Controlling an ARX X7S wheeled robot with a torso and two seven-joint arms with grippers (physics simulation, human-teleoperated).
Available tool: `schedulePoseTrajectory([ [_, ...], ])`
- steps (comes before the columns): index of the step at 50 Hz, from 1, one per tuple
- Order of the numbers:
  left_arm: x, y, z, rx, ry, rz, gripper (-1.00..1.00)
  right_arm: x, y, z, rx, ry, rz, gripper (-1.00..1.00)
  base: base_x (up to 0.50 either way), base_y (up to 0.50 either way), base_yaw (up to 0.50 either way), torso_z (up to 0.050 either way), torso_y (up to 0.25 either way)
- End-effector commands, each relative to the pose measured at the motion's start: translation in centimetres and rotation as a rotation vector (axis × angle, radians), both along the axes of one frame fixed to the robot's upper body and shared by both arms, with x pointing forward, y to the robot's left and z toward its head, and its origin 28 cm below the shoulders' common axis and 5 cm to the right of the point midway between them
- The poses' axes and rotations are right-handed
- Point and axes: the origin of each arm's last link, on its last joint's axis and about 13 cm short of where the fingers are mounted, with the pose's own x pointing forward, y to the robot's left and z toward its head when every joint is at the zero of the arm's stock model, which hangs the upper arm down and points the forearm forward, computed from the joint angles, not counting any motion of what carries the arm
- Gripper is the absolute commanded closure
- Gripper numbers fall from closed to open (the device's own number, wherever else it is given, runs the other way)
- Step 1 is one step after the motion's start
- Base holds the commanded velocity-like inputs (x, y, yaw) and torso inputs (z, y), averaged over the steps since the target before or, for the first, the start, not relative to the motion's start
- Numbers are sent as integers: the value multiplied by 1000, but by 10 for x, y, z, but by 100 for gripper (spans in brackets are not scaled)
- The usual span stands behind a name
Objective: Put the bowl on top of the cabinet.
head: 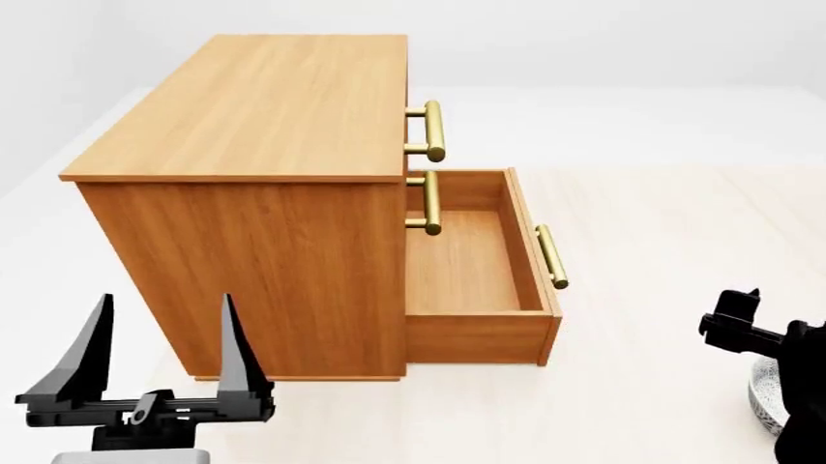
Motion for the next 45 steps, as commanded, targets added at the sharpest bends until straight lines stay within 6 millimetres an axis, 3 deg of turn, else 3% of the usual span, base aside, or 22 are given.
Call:
schedulePoseTrajectory([
  [1, 0, 0, 0, -1, 0, 1, -100, 3, -1, -4, 22, 29, 1, -100, 0, 0, 0, 0, 0],
  [45, 0, -1, 0, 4, 1, 0, -100, 9, -2, -32, 59, 129, -14, -100, 0, 0, 0, 0, 0],
])
